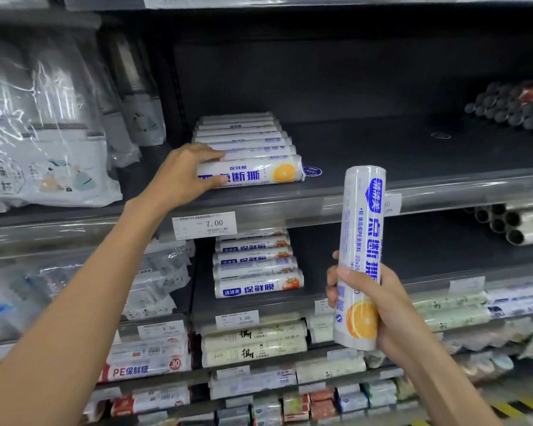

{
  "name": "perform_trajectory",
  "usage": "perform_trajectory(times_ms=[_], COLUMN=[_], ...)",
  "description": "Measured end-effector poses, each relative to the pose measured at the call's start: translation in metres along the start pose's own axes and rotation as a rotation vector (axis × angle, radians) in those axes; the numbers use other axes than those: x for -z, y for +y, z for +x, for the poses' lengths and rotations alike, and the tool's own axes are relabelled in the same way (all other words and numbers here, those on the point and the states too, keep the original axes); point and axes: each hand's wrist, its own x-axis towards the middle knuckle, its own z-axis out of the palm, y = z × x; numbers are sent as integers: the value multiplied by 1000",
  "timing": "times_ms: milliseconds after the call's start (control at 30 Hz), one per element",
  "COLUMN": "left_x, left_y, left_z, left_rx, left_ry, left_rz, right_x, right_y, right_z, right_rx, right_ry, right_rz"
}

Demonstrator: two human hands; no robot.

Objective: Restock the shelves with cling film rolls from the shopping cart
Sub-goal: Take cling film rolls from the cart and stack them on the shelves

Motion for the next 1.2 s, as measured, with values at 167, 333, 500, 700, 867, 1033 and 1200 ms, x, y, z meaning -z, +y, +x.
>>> perform_trajectory(times_ms=[167,333,500,700,867,1033,1200], left_x=[-3,0,-2,-5,-6,-6,-6], left_y=[-1,-3,-1,-2,0,2,3], left_z=[-5,-5,-6,-8,-10,-11,-11], left_rx=[-3,-32,4,10,10,16,29], left_ry=[28,-19,6,11,43,40,46], left_rz=[-39,-6,-57,-47,-49,-51,-55], right_x=[1,3,5,4,5,7,7], right_y=[2,5,7,7,7,7,6], right_z=[2,5,6,11,11,11,11], right_rx=[-9,-28,-36,-38,-40,-30,-39], right_ry=[9,6,13,-3,-6,3,-8], right_rz=[-10,-1,-12,0,9,0,3])
